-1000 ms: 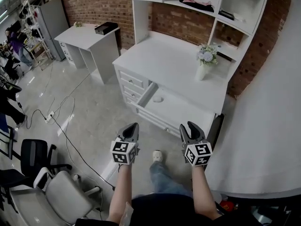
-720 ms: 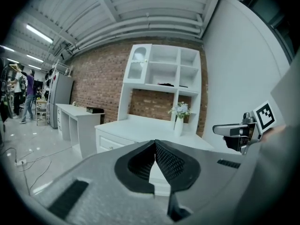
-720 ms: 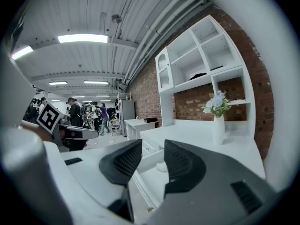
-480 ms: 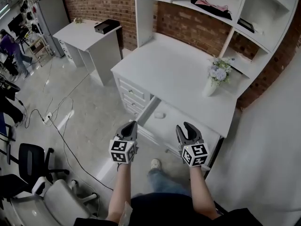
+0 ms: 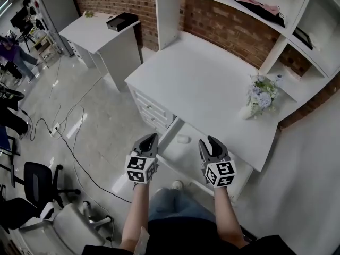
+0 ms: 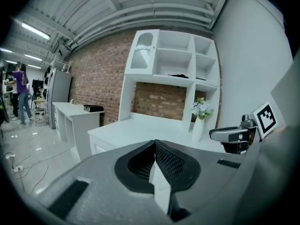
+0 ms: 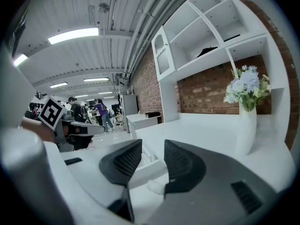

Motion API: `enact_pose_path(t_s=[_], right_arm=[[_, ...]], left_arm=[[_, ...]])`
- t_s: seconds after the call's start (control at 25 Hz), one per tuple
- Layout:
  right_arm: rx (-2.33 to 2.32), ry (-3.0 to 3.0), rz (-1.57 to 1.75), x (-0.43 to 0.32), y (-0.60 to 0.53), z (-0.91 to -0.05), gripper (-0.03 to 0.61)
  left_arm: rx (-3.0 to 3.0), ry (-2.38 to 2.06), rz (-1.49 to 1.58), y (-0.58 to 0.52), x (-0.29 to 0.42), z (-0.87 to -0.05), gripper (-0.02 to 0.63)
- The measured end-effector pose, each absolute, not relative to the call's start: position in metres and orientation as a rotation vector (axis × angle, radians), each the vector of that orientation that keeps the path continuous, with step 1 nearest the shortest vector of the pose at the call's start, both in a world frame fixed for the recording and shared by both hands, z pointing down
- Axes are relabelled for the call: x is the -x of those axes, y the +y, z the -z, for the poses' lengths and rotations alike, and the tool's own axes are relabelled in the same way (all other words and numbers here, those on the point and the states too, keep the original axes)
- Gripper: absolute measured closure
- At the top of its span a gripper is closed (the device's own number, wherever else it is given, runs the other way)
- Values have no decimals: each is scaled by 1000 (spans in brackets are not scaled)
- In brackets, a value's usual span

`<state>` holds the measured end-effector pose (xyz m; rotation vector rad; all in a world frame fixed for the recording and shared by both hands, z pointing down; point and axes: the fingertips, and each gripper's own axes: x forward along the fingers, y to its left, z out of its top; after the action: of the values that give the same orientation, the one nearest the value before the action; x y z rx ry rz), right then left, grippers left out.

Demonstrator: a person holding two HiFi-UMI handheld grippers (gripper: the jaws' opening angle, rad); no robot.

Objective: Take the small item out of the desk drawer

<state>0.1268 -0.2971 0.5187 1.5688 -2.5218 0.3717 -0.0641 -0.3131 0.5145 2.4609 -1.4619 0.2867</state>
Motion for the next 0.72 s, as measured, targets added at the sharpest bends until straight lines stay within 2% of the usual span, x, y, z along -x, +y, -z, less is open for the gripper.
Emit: enact_pose_path(t_s=[0.4, 0.72], right_arm=[[-1476, -2401, -212, -134, -332, -522, 449], [-939, -2217, 71, -93, -353, -562, 449]], left_arm=[[-2499, -1381, -258, -361, 51, -514, 606], [-2455, -1353, -283, -368, 51, -535, 605]])
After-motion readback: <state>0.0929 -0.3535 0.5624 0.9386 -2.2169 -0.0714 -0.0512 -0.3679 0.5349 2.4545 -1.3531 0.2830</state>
